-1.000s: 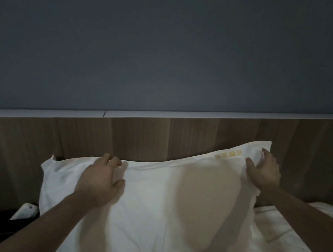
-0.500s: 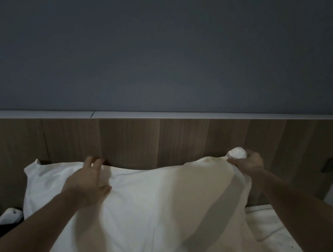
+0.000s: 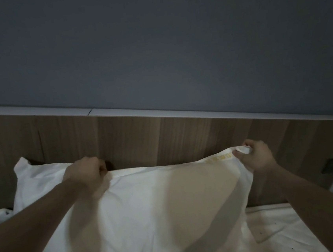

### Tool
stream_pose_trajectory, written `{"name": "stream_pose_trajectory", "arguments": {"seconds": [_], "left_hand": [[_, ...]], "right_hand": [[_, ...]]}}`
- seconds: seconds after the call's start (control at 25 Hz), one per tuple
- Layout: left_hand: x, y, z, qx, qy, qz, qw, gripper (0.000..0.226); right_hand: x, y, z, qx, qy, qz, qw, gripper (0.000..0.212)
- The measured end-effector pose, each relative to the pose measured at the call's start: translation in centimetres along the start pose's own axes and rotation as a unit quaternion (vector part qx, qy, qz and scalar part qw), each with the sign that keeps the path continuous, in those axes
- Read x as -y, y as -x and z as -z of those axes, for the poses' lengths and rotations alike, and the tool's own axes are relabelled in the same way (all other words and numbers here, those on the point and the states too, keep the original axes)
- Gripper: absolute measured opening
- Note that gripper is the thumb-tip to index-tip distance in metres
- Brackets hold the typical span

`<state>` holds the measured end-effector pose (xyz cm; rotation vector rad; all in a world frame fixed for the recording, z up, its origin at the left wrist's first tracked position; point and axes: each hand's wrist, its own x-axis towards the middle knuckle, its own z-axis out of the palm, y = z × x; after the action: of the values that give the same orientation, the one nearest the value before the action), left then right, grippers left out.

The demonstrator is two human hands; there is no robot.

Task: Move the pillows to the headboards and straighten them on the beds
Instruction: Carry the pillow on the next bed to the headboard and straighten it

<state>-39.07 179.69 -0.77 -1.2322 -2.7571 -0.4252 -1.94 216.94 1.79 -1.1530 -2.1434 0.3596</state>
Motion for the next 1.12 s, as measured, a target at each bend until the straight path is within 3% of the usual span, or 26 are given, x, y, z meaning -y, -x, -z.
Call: {"name": "stream_pose_trajectory", "arguments": {"seconds": [0.12, 0.2, 0.28, 0.44, 0.6, 0.68, 0.8, 0.88, 0.92, 1.0, 1.12], "left_hand": [[-0.2, -0.6, 0.9, -0.141, 0.02, 0.01, 0.99, 0.02], [-0.5, -1.1, 1.1, -0.189, 0.012, 0.014, 0.982, 0.022], [-0.8, -1.5, 0.8, -0.202, 0.024, 0.024, 0.979, 0.022], [-1.1, -2.0, -0.1, -0.187, 0.06, 0.042, 0.98, 0.021], [-0.1, -2.2, -0.7, -0.145, 0.118, 0.054, 0.981, 0.017], [0.5, -0.3, -0.9, -0.132, 0.205, 0.028, 0.969, 0.015], [2.4, 4.3, -1.3, -0.217, 0.187, -0.006, 0.958, 0.033], [4.4, 7.3, -1.2, -0.283, 0.155, 0.086, 0.943, 0.049], [6.1, 8.1, -1.9, -0.28, 0.164, 0.159, 0.932, 0.057], [8.7, 9.2, -3.0, -0.219, 0.223, 0.282, 0.907, 0.075], [10.7, 9.7, -5.3, -0.089, 0.416, 0.342, 0.838, 0.095]], "right_hand": [[0.5, 0.2, 0.3, -0.042, -0.028, -0.002, 0.999, 0.02], [1.3, 0.4, 0.1, -0.098, -0.084, -0.026, 0.991, 0.02], [1.8, 0.7, -0.5, -0.128, -0.107, -0.047, 0.985, 0.02], [1.7, -0.5, -2.6, -0.131, -0.047, -0.08, 0.987, 0.026], [2.1, -1.0, -4.0, -0.14, -0.153, -0.144, 0.968, 0.026], [1.4, 0.8, -4.6, -0.126, -0.211, -0.142, 0.959, 0.04], [-1.4, 4.6, -6.2, -0.109, -0.269, -0.157, 0.944, 0.062], [-3.9, 7.0, -7.7, -0.073, -0.284, -0.191, 0.937, 0.069], [-5.0, 8.0, -8.4, -0.054, -0.283, -0.21, 0.934, 0.074], [-7.2, 9.5, -9.6, -0.032, -0.278, -0.255, 0.926, 0.084], [-7.1, 11.4, -10.1, 0.04, -0.296, -0.271, 0.915, 0.1]]}}
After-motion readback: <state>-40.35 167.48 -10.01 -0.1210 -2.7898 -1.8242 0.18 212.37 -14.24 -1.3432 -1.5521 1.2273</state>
